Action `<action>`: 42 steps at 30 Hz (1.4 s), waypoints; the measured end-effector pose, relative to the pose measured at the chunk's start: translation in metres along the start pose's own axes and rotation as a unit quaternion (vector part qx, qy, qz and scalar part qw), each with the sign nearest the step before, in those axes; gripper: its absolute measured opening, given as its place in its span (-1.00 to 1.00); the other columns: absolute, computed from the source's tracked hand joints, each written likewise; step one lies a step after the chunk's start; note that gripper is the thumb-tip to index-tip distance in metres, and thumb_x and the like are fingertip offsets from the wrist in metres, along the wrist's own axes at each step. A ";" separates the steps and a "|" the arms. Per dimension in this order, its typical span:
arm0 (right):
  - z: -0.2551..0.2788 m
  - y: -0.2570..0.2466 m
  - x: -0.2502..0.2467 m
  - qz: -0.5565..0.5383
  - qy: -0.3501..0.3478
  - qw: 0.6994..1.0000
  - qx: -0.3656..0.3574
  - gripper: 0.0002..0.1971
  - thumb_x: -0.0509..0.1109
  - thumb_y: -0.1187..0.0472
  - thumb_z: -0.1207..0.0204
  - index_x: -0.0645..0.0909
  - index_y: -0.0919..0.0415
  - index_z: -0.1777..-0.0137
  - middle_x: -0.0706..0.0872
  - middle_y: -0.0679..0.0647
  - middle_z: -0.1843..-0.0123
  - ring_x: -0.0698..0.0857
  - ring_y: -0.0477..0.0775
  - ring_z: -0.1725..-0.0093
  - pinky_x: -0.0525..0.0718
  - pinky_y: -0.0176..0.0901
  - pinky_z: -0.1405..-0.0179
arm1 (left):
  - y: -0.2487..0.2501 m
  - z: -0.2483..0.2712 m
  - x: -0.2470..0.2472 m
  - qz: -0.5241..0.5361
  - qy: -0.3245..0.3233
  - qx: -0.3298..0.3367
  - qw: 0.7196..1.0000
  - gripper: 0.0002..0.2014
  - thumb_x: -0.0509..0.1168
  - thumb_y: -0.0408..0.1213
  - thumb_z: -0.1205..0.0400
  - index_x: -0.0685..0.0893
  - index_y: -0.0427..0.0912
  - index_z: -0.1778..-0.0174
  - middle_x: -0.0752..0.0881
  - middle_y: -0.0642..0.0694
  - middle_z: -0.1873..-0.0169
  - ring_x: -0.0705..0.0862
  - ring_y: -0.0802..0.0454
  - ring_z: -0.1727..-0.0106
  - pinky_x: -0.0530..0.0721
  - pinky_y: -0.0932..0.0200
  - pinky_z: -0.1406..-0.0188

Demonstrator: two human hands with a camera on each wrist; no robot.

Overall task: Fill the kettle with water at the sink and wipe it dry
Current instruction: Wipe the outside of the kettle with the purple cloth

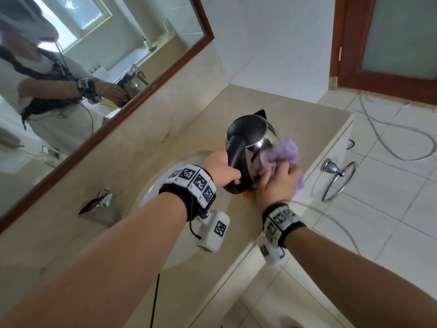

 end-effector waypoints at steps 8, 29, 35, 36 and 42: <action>-0.031 -0.033 -0.014 -0.024 0.005 1.000 0.004 -0.66 0.17 0.04 -0.56 0.56 0.30 -0.13 0.53 0.35 -0.12 0.59 0.27 0.06 0.50 -0.14 0.06 | -0.001 -0.002 -0.001 -0.012 0.004 -0.019 1.000 -0.65 0.49 -0.30 -0.43 0.61 -0.30 -0.08 0.54 -0.04 0.30 0.51 0.08 0.32 0.39 0.22 0.46; -0.108 -0.055 -0.016 -0.044 -0.183 0.982 -0.012 -0.67 0.05 -0.09 -0.64 0.59 0.05 -0.04 0.69 0.18 -0.02 0.67 0.19 0.02 0.59 -0.02 -0.03 | -0.002 -0.003 -0.009 -0.045 -0.005 0.007 0.999 -0.84 0.42 -0.29 -0.52 0.55 -0.20 0.12 0.52 -0.01 0.41 0.54 0.04 0.37 0.32 0.28 0.52; -0.073 -0.006 -0.020 -0.082 -0.142 0.983 0.080 -0.69 0.05 -0.07 -0.64 0.58 -0.01 -0.13 0.75 0.14 0.08 0.73 0.15 0.13 0.73 0.04 0.03 | -0.011 -0.018 -0.022 -0.056 -0.025 0.010 0.998 -0.76 0.45 -0.34 -0.45 0.47 -0.12 0.21 0.53 0.01 0.38 0.57 0.00 0.29 0.40 0.26 0.42; -0.071 -0.002 -0.021 -0.079 -0.140 0.982 0.097 -0.70 0.04 -0.07 -0.62 0.57 -0.01 -0.06 0.75 0.12 0.16 0.73 0.14 0.20 0.76 0.15 0.08 | -0.011 -0.022 -0.024 -0.058 -0.030 0.015 0.998 -0.75 0.47 -0.32 -0.42 0.50 -0.14 0.15 0.58 -0.03 0.33 0.63 -0.06 0.23 0.50 0.19 0.34; -0.101 -0.037 -0.023 -0.075 -0.151 0.986 0.002 -0.83 0.13 0.07 -0.63 0.54 0.04 0.05 0.60 0.13 0.05 0.57 0.11 0.12 0.49 -0.12 0.04 | -0.012 -0.045 -0.033 -0.080 -0.038 0.045 0.995 -0.72 0.45 -0.41 -0.40 0.52 -0.11 0.08 0.68 -0.14 0.18 0.70 -0.16 0.08 0.66 -0.06 0.01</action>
Point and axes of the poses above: each hand's wrist, its own z-axis away from the middle knuckle, its own x-axis out of the palm, y = z × x, the point moved 2 cm from there along -z, towards the middle knuckle
